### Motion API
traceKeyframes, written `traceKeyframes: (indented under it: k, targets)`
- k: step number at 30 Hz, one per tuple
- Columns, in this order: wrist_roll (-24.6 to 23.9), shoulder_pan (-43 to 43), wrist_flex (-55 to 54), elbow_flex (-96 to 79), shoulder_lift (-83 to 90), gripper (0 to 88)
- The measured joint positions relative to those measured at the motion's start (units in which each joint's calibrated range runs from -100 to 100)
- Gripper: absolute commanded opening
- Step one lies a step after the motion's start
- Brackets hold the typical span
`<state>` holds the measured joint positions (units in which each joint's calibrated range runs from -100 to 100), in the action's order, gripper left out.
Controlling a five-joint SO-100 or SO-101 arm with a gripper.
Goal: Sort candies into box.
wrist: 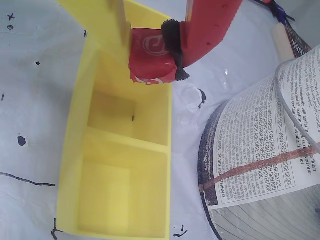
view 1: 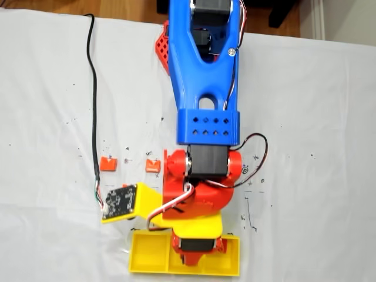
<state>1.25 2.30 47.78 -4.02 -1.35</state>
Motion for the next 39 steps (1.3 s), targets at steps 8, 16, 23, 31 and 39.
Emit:
traceKeyframes:
  k: [8,16,23,31,39]
  targets:
    - [0.2,0.0,1.2,0.6,-3.0,0.2]
    - [-0.1,0.0,1.2,4.3,-7.2,0.6]
    - [0.1,0.0,3.3,4.7,-7.6,28.1]
    - [0.2,0.0,6.2,6.9,-7.7,28.3]
    - [0.6,0.0,7.7,7.3,-7.4,2.7]
